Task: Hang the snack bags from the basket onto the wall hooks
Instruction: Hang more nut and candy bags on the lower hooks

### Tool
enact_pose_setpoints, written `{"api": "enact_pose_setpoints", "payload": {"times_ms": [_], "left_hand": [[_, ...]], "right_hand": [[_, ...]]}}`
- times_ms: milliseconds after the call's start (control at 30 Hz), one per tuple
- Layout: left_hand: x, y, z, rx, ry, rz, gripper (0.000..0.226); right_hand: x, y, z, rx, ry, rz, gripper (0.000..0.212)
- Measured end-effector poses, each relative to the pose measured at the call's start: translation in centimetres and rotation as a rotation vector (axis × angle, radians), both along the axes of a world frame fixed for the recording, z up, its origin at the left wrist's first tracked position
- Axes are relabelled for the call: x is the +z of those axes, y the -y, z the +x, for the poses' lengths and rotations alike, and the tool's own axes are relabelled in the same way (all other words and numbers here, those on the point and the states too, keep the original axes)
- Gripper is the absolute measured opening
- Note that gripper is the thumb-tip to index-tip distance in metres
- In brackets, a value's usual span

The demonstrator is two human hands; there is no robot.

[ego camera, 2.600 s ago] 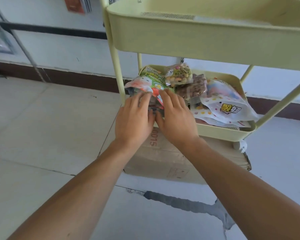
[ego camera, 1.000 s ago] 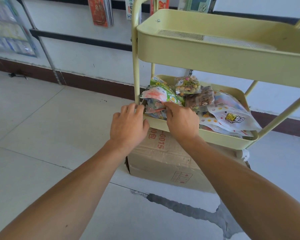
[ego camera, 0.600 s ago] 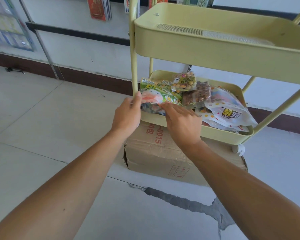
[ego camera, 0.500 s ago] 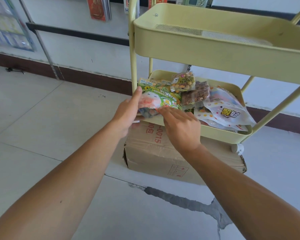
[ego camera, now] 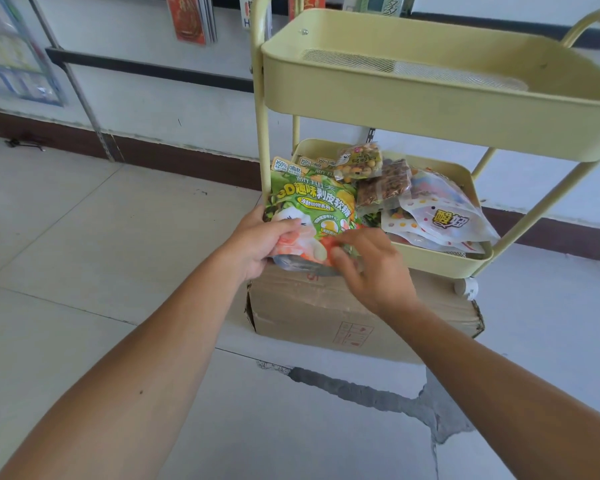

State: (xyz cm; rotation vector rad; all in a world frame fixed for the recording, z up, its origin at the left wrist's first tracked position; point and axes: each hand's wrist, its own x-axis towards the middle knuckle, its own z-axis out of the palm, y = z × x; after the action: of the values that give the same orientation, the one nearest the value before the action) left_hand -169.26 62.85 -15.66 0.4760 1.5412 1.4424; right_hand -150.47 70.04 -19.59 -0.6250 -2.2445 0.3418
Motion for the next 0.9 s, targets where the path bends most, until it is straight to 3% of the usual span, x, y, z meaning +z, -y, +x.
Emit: {"api": "enact_pose_setpoints", "payload": {"times_ms": [100, 200, 267, 400, 533, 633, 800, 900], "left_hand": [[-0.3, 0.9, 0.2, -0.042, 0.010, 0.046, 0.039], [-0.8, 1.9, 0.5, -0.117, 0.045, 0.085, 0.039], [-1.1, 2.6, 0.5, -0.188, 0.069, 0.079, 0.040], [-1.9, 3.7, -0.5, -0.372, 0.074, 0.013, 0.052], [-1.6, 3.6, -1.0, -0.407, 0.158, 0.117, 0.070], [-0.4, 3.2, -0.4, -0.267, 0.115, 0.183, 0.052], [3.2, 3.9, 0.2, -0.195, -0.006, 0.192, 0.034], [8.5, 4.4, 0.4, -0.201, -0.037, 0.168, 0.029]], "right_hand": [[0.8, -0.1, -0.1, -0.295, -0.083, -0.678, 0.034], [0.5, -0.8, -0.9, -0.172, -0.204, -1.386, 0.053], [0.5, -1.0, -1.3, -0.017, -0.317, -1.574, 0.058], [0.9, -0.4, -1.5, 0.121, -0.458, -1.550, 0.052], [1.3, 0.2, -0.3, 0.172, -0.304, -1.458, 0.038], [2.3, 0.6, 0.4, 0.246, -0.167, -1.432, 0.008], [8.1, 1.3, 0.2, 0.267, -0.258, -1.448, 0.028], [14.3, 1.8, -0.2, 0.167, -0.346, -1.376, 0.018]]}}
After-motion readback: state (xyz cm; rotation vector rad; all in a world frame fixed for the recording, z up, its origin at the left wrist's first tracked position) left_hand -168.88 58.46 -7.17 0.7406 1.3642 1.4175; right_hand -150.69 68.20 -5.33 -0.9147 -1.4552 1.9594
